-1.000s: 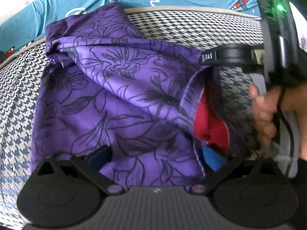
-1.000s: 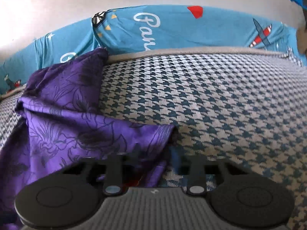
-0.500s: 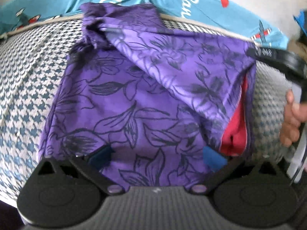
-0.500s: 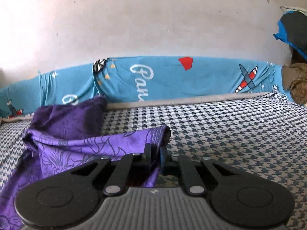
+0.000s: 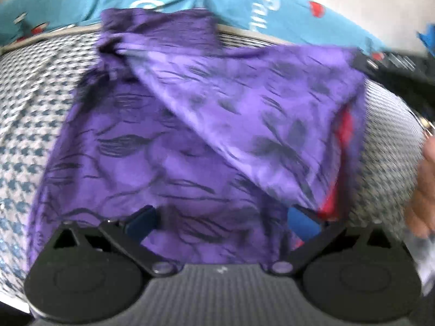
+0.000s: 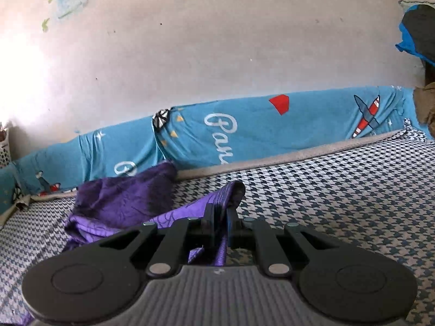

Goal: Fold clothes
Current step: 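Grasp the purple top's side edge with the right gripper, then lift and fold the held edge over the top with the right gripper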

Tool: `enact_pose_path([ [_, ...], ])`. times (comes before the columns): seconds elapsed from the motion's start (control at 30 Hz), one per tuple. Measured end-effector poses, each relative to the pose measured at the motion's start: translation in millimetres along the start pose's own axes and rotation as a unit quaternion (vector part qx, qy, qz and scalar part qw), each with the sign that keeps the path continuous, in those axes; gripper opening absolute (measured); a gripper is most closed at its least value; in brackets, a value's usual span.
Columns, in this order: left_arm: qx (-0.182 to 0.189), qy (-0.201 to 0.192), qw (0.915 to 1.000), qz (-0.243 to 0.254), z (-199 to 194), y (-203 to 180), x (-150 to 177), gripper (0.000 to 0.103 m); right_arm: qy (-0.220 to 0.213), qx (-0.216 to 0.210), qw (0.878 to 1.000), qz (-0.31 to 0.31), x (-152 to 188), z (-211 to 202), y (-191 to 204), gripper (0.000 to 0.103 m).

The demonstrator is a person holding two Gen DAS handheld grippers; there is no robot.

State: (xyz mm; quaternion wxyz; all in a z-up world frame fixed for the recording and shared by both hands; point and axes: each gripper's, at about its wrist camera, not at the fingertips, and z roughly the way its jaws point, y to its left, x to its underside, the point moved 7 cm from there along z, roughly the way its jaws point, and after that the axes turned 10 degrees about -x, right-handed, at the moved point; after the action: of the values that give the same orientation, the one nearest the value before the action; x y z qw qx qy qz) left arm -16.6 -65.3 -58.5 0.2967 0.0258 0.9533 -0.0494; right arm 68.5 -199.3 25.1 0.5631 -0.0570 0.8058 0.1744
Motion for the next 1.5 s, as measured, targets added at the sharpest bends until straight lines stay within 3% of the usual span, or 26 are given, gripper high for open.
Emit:
enact_pose_path([
  [0.27, 0.054, 0.008, 0.9972, 0.052, -21.4, -32.0, 28.0, 0.103, -0.003, -0.012, 1.0, 0.005, -1.8, -2.1, 0.1, 0.009],
  [0.47, 0.01, -0.014, 0.9995, 0.026, -28.3, -8.3, 22.5, 0.103, 0.0, -0.014, 1.0, 0.007, 0.9, -5.3, -1.2, 0.009],
  [0.63, -0.019, -0.008, 0.9989, -0.041, -17.6, 19.7, 3.4, 0.103, 0.0, -0.015, 1.0, 0.003, 2.3, -7.1, -0.5, 0.009],
  [0.8, -0.024, -0.005, 0.9971, -0.072, -5.3, 33.3, -8.8, 0.103, 0.0, -0.016, 1.0, 0.003, 3.1, -7.4, -0.9, 0.009],
  [0.97, -0.022, -0.011, 0.9983, -0.053, 7.8, 29.7, -22.3, 0.103, -0.001, -0.016, 1.0, 0.003, 3.4, -7.7, -0.3, 0.009],
  [1.1, 0.011, -0.015, 0.9995, -0.026, 11.7, 20.3, -26.7, 0.103, -0.001, -0.016, 1.0, 0.004, 3.1, -7.3, -0.4, 0.009],
  [1.5, 0.077, -0.008, 0.9958, 0.049, 3.8, -19.1, -3.8, 0.103, -0.003, -0.018, 1.0, 0.007, 2.4, -7.4, -1.3, 0.009],
])
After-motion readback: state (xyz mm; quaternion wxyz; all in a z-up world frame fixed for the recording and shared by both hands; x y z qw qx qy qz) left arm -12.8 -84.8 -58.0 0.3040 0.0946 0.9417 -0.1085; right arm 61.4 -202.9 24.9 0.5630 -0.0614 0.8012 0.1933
